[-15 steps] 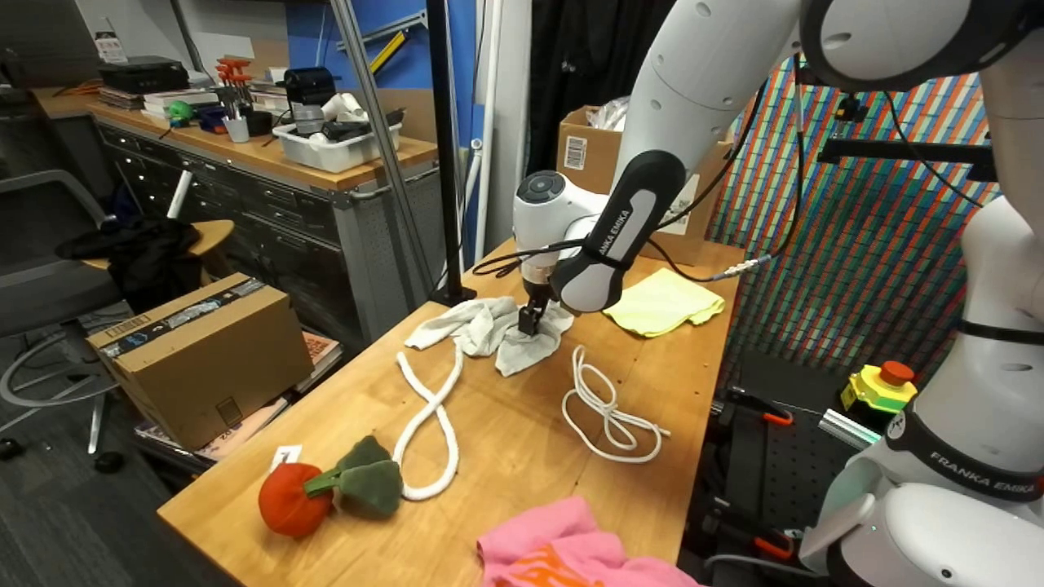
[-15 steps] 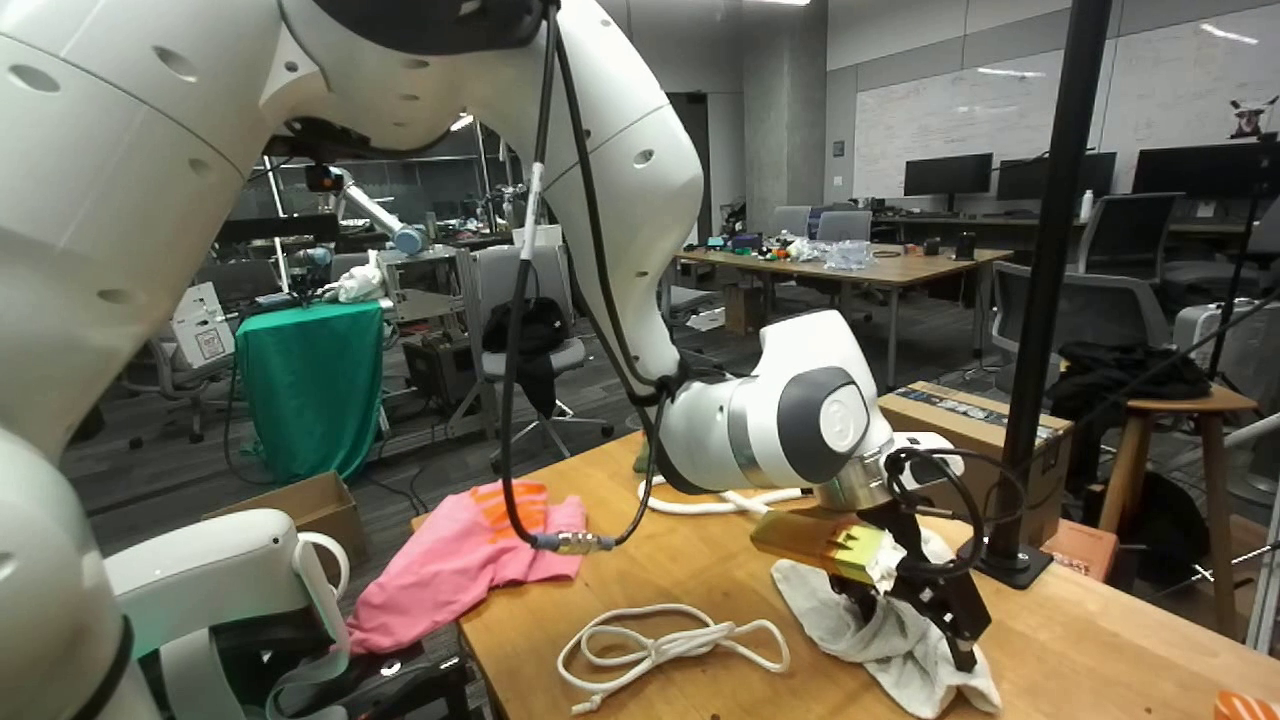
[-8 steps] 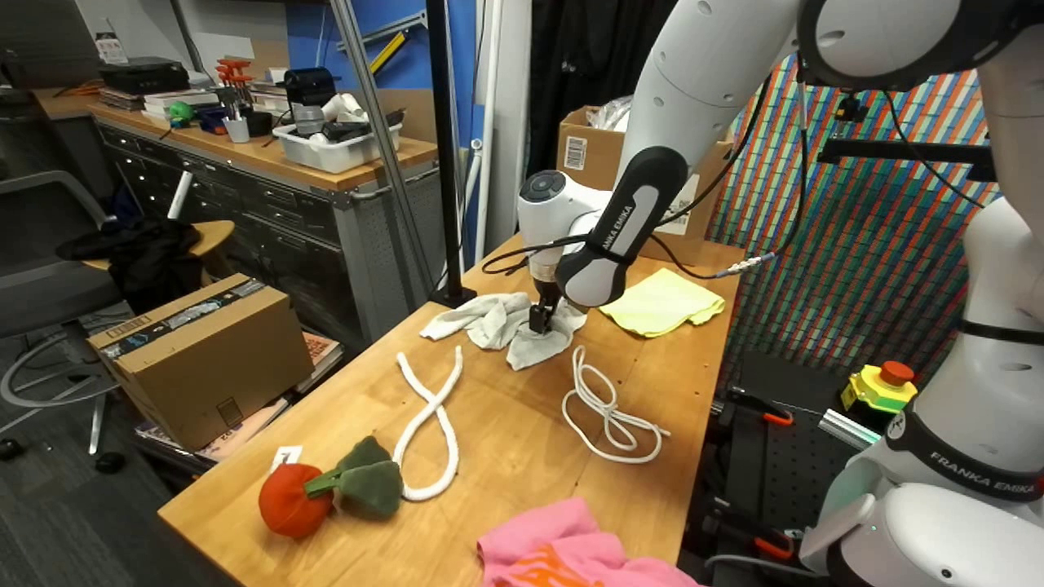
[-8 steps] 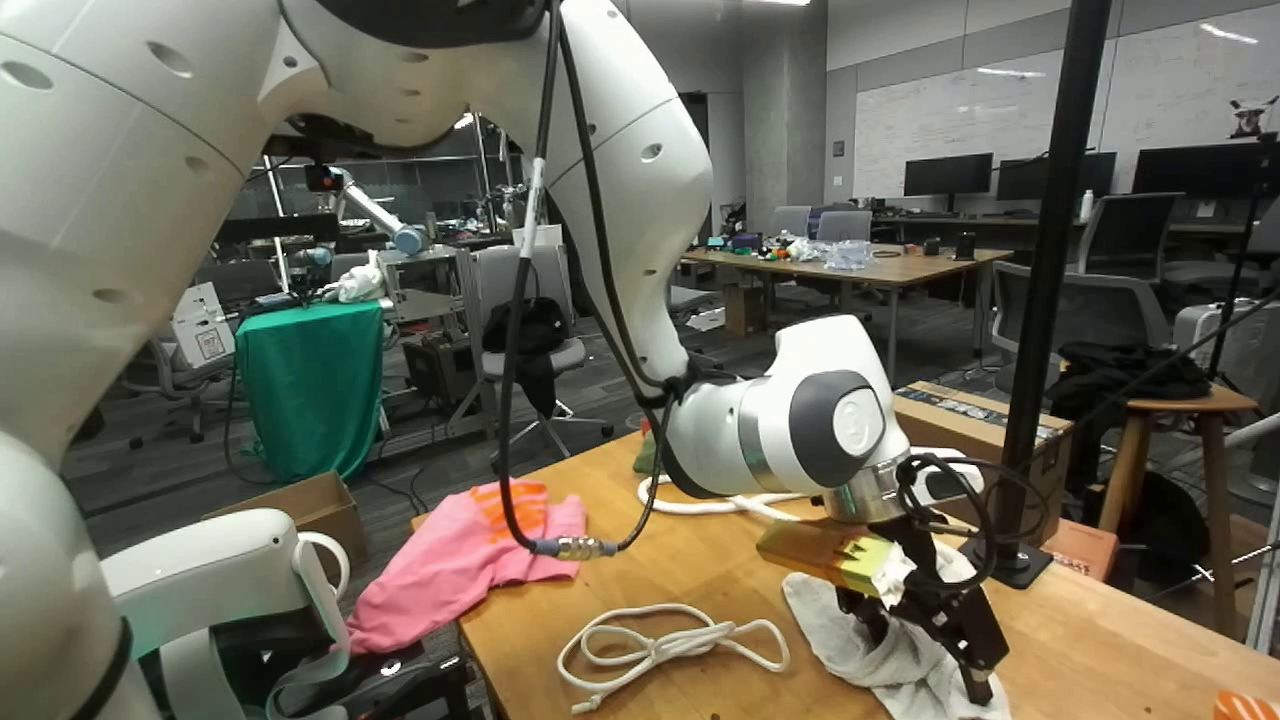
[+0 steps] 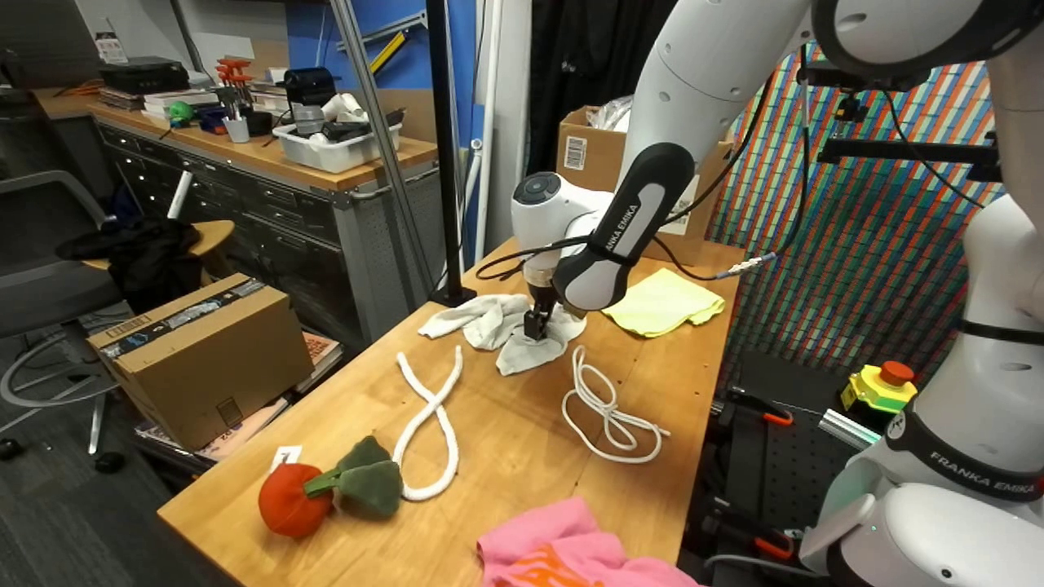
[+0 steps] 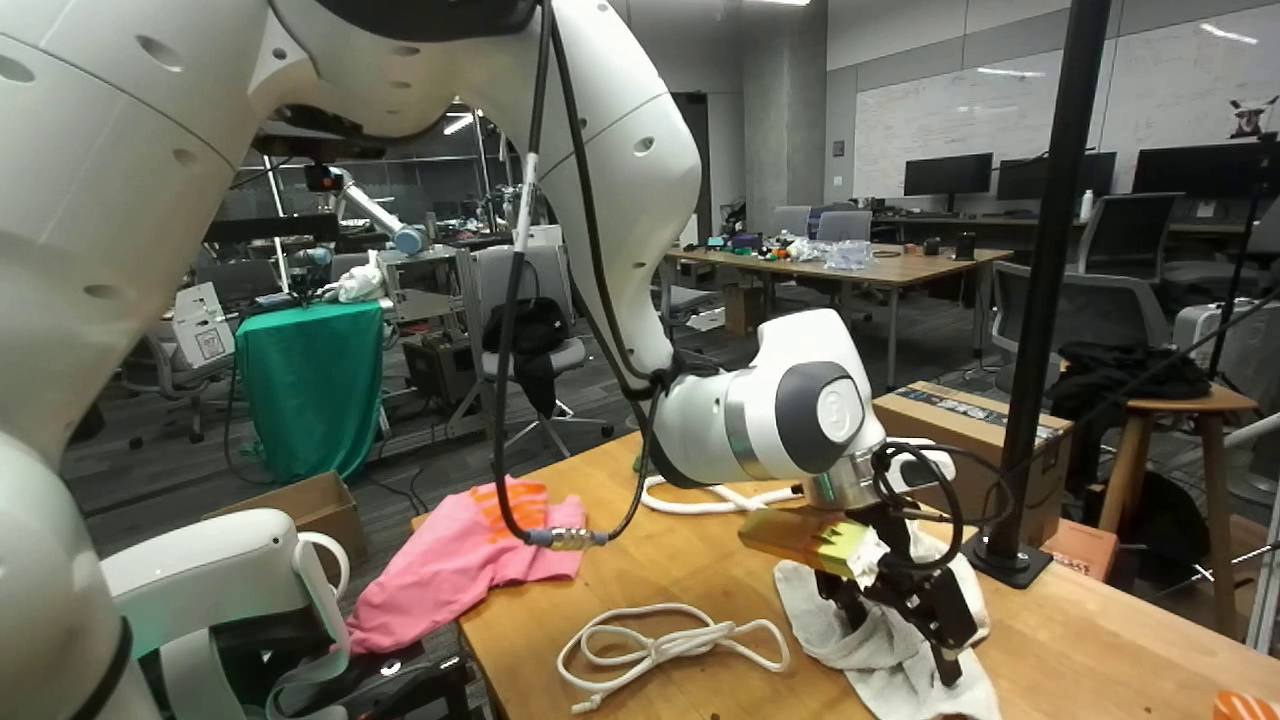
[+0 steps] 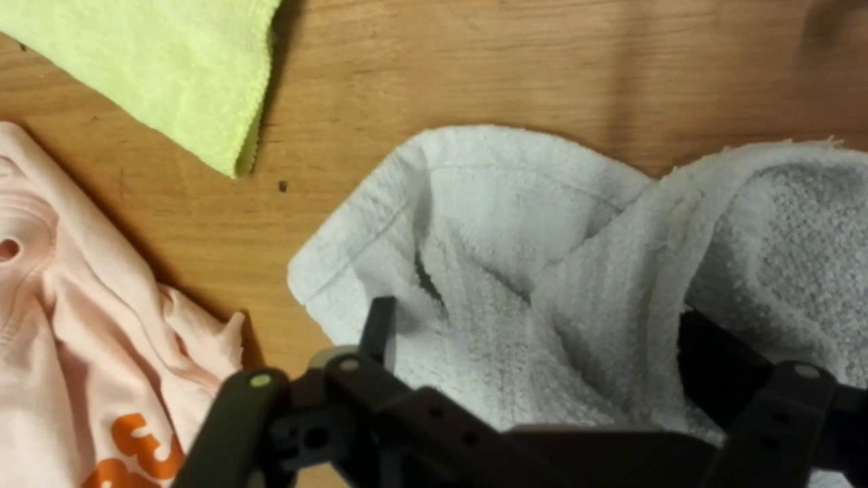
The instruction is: Separate the objects on the table.
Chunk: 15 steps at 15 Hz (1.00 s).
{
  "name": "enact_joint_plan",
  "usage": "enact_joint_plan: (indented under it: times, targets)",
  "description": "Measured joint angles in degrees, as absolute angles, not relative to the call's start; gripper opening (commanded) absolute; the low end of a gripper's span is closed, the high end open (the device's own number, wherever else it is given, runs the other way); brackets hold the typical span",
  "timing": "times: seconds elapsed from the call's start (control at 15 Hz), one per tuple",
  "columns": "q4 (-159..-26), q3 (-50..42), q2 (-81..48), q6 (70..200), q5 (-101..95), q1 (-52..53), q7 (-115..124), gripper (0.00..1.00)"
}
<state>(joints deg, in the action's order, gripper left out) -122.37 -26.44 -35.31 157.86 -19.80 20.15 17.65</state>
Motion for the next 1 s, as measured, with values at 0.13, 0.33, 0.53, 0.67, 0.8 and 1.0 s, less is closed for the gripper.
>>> enact_joint_plan:
  times: [0.13, 0.33, 0.53, 0.67, 0.8, 1.0]
  targets:
    - [-122.37, -26.06, -34.53, 157.87, -20.12, 20.33, 18.13, 1.00]
    - [-122.31, -25.76, -32.44, 157.87, -20.87, 20.37, 18.85, 1.00]
    - [-122.38, -25.75, -29.74, 157.69, -22.24, 20.34, 19.91, 1.00]
    - [-122.78, -25.50, -27.91, 157.10, -22.92, 20.32, 20.23, 1.00]
    - [-123.69, -24.53, -26.10, 156.51, -23.86, 20.28, 20.72, 1.00]
    - [-125.69, -21.81, -23.65, 156.15, -24.37, 20.21, 21.28, 1.00]
